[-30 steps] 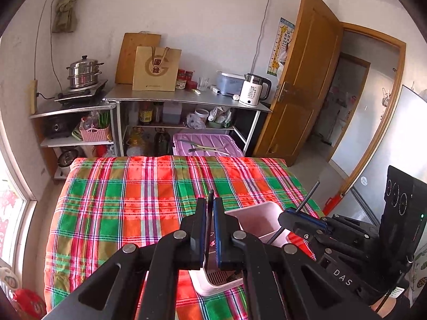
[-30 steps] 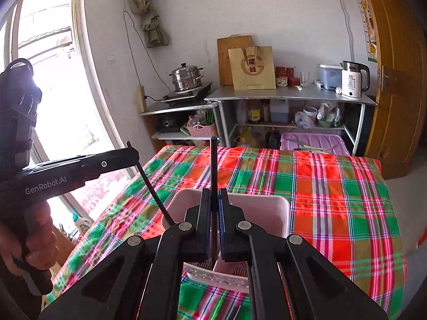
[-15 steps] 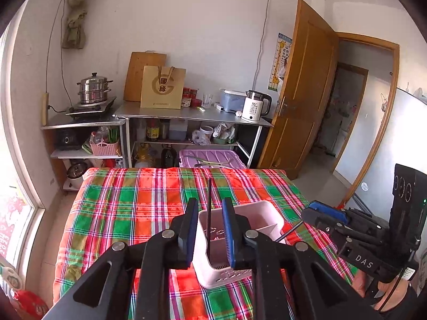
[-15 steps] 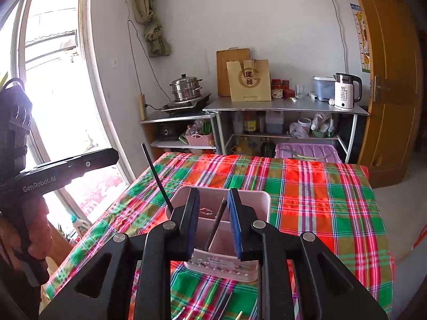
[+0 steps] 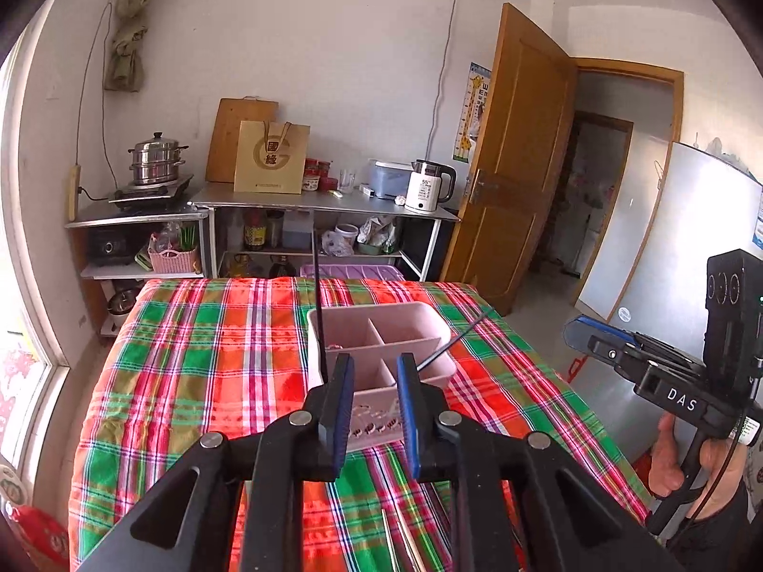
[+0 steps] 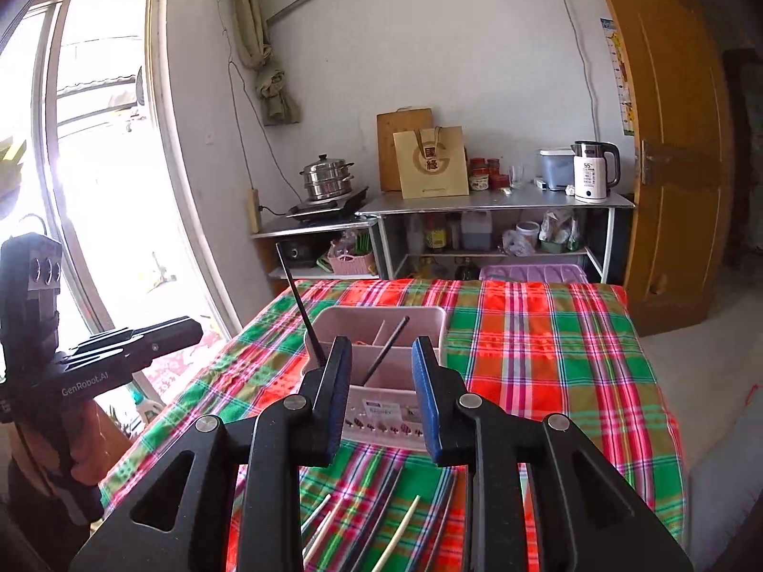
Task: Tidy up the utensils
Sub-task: 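Move both tools back down to the remaining chopsticks on the tablecloth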
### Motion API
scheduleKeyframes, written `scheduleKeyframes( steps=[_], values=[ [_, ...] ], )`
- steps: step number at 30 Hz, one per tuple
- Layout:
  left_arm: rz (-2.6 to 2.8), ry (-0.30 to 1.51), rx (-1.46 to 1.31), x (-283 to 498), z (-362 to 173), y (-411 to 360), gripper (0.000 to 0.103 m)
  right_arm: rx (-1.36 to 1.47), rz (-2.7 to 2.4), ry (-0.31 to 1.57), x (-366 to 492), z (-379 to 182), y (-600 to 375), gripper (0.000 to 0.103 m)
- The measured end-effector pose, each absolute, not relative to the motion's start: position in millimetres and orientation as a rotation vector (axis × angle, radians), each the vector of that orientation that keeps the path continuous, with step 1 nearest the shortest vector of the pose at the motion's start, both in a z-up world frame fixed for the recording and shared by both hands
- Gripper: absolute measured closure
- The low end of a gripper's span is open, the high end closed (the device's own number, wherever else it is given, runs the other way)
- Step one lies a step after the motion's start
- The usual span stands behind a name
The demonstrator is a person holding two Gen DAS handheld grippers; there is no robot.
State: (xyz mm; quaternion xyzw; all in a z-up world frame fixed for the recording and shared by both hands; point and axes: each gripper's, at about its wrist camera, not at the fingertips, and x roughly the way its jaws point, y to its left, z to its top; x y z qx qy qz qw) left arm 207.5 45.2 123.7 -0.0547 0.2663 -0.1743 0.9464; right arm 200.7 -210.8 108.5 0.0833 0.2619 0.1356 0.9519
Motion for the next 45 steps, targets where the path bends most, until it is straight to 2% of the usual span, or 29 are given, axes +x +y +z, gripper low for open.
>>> scheduleKeyframes(
  steps=[16, 30, 45],
  values=[
    [-0.423, 0.666, -0.111, 171, 50, 12, 0.085, 0.187, 0.203, 0.653, 158, 43, -239, 0.076],
    [-0.455, 0.853, -0.109, 208, -11, -11, 0.085, 0.189, 0.212, 0.839, 180, -28, -230, 0.088],
    [-0.451, 1.002, -0.061, 260, -60, -51, 0.085, 0.171, 0.201, 0.956, 212, -73, -225, 0.092]
  ],
)
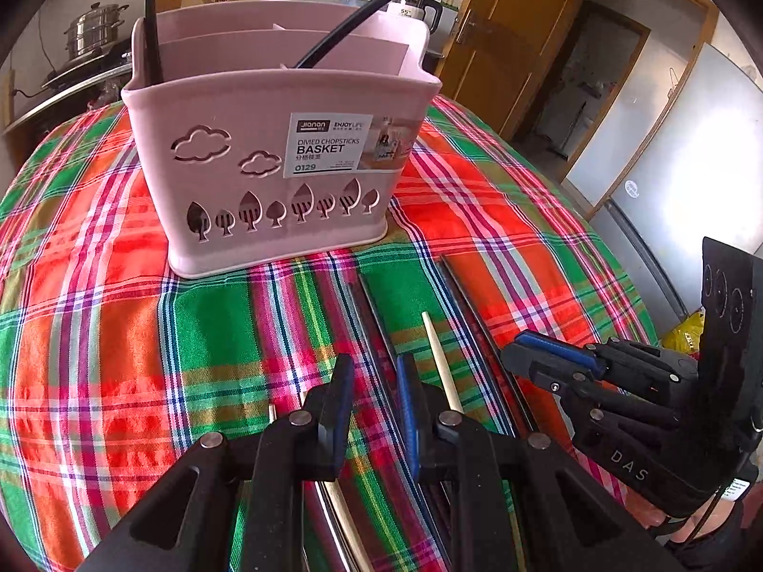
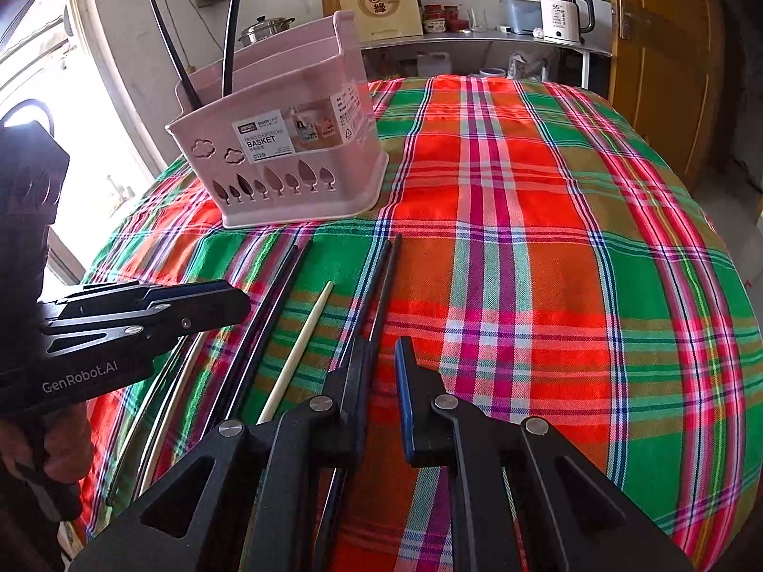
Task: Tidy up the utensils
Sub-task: 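Move both tools back down to the remaining chopsticks on the tablecloth, then close the left tool on a black chopstick while the right tool grasps another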
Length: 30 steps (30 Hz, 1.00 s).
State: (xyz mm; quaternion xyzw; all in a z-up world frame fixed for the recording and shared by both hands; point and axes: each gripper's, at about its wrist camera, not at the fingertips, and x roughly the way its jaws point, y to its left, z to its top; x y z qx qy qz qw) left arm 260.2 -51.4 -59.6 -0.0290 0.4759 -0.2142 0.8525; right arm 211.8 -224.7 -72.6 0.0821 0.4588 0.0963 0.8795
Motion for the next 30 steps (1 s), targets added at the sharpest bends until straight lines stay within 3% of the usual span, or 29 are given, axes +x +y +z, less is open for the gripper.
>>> scheduleKeyframes(
  steps=[30],
  values=[
    [-0.380, 1.020, 0.056, 271, -69, -77, 0.088, 0.135, 0.139, 1.019, 240, -75, -232, 0.092]
  ],
)
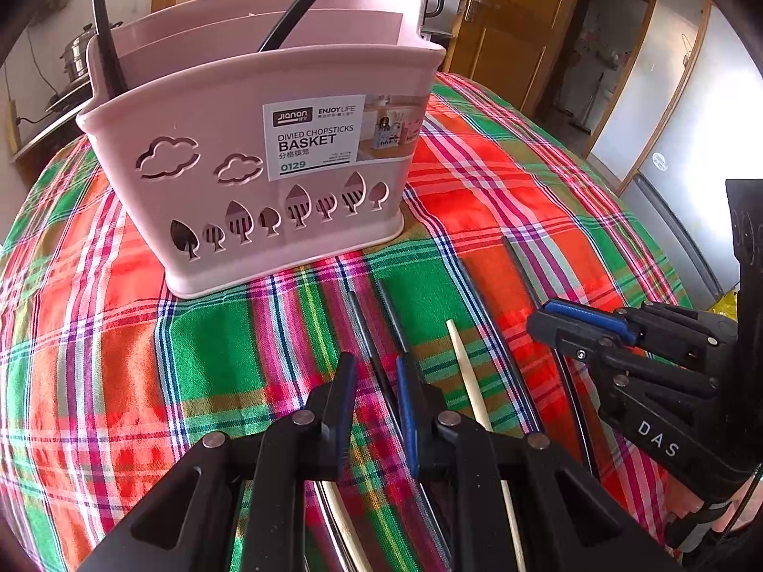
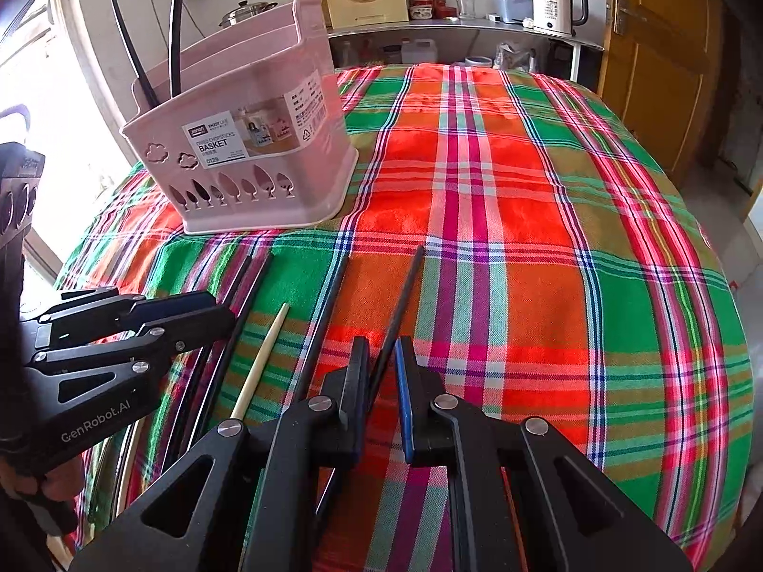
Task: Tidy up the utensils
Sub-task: 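Close the left tool on a black chopstick while the right tool grasps another, then lift the left tool's chopstick over the pink basket while the right tool carries its own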
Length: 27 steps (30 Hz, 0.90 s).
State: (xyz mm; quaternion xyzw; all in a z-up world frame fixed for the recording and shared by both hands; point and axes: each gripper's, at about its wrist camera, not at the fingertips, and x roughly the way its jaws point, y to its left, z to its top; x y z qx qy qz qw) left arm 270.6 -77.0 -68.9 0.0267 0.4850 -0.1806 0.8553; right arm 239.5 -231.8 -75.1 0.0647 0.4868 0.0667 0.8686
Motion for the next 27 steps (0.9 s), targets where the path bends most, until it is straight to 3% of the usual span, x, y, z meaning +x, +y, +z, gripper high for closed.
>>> scheduleKeyframes(
  steps=[3, 14, 27],
  values=[
    [-0.364, 1.014, 0.069, 273, -69, -77, 0.094, 0.141, 0.137, 1.018, 244, -77, -232, 0.092],
    [-0.387, 0.997, 0.011, 276, -54, -74, 0.098, 0.137, 0.154, 0.983, 239, -63, -233, 0.098],
    [-0.457, 0.773, -0.046, 241, 56, -48, 0.099, 0.152, 0.187, 0.744, 206, 34, -240, 0.098]
  ],
)
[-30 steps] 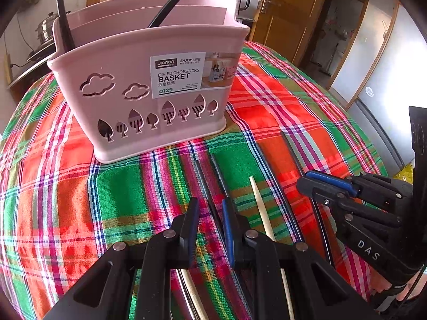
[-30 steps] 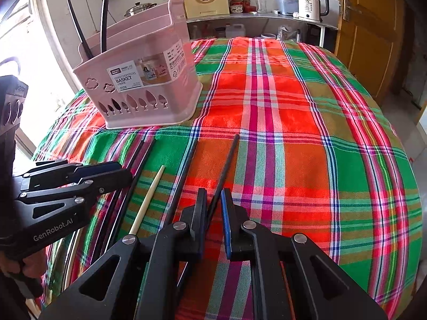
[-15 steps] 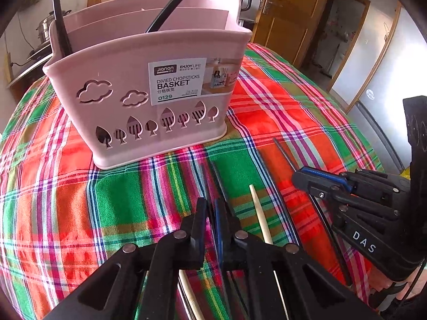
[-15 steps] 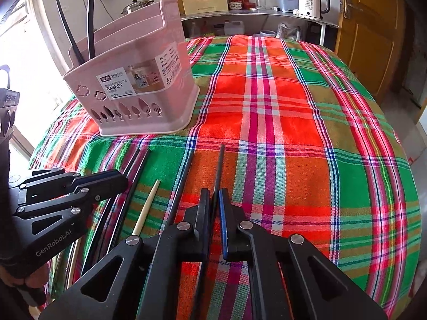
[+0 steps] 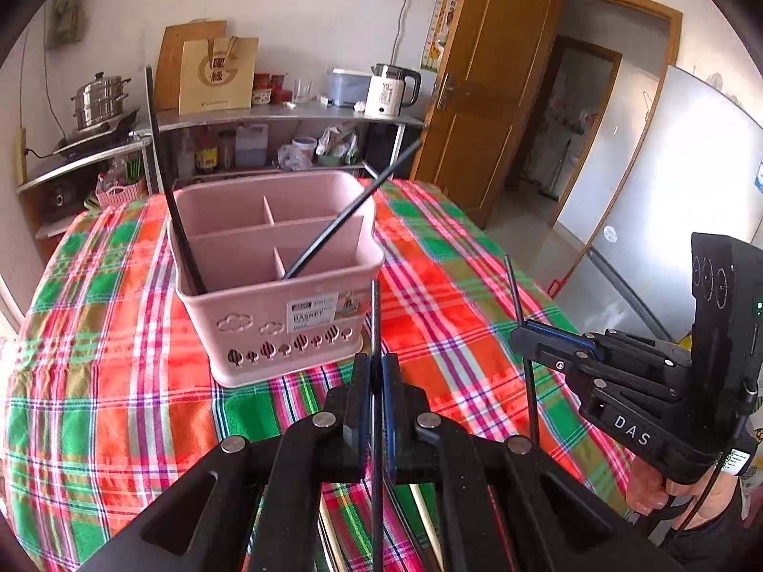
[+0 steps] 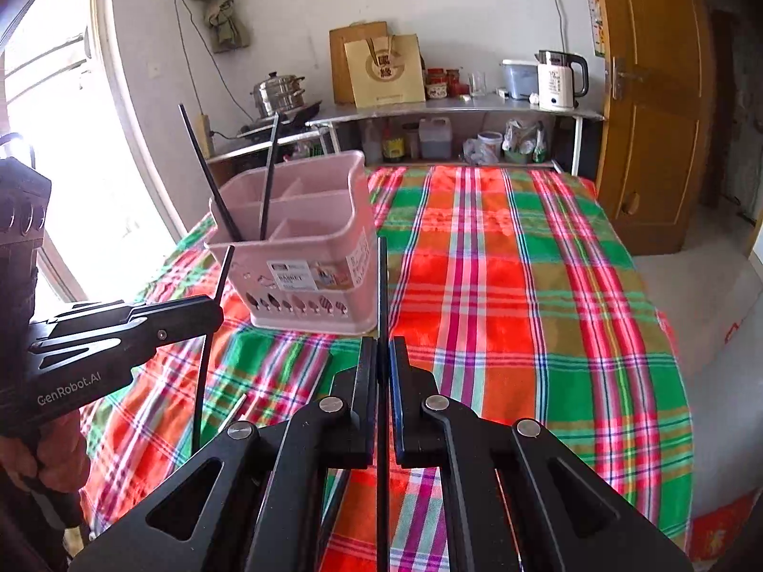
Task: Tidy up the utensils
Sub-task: 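Lift the left tool's chopstick over the pink basket while the right tool carries its own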
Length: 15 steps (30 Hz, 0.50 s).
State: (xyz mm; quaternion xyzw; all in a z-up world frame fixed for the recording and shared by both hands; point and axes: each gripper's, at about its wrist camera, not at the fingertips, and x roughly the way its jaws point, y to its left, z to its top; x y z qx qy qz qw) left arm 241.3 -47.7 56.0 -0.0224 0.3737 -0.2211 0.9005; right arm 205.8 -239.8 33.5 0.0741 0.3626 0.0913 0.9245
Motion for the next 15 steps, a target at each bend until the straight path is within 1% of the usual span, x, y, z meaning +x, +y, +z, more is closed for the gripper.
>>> scheduleKeyframes(
  steps=[7, 15],
  values=[
    [-0.470, 0.673, -0.052, 221, 105, -32, 0.099, 0.147, 0.192, 0.640, 185, 74, -242, 0.098],
    [-0.476, 0.653, -0.042, 209, 118, -30, 0.099, 0.151, 0.192, 0.607, 175, 85, -244, 0.098]
  ],
)
